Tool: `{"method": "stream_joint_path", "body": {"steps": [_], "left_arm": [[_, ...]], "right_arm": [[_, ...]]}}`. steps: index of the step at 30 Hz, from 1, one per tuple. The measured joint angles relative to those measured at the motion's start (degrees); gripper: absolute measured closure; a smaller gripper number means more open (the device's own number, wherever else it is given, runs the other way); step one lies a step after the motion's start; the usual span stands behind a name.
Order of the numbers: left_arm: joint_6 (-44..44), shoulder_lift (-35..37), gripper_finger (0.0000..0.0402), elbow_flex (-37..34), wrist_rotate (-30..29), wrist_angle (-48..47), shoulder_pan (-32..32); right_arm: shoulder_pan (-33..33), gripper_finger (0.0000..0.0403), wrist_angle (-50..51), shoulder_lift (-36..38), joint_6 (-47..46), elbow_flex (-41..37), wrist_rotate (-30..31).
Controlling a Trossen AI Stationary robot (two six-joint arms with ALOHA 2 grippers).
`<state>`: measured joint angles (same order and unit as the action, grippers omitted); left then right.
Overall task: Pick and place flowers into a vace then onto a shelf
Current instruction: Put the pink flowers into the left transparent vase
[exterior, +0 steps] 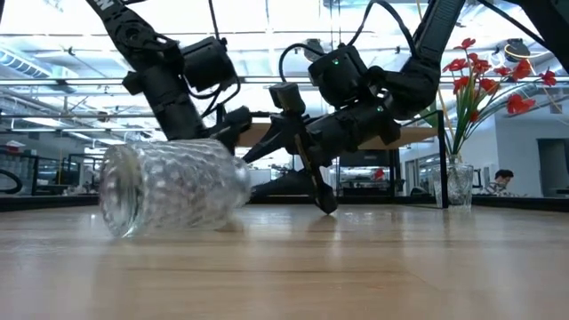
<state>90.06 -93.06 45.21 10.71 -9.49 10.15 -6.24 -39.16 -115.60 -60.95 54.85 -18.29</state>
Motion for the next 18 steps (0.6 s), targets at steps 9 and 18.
{"method": "stream_joint_path", "body": {"steps": [9, 18], "left_arm": [[-0.3, -0.7, 0.0110, 0.0, -0.6, 1.7, -1.3], [1.8, -4.9, 0.0128, 0.1, 1.1, 9.7, -4.3]], "right_arm": [[0.3, 0.0212, 3.1, -0.8, 3.9, 4.6, -2.8], [1.7, 0.0262, 6.8, -0.8, 6.4, 4.7, -7.5]]}}
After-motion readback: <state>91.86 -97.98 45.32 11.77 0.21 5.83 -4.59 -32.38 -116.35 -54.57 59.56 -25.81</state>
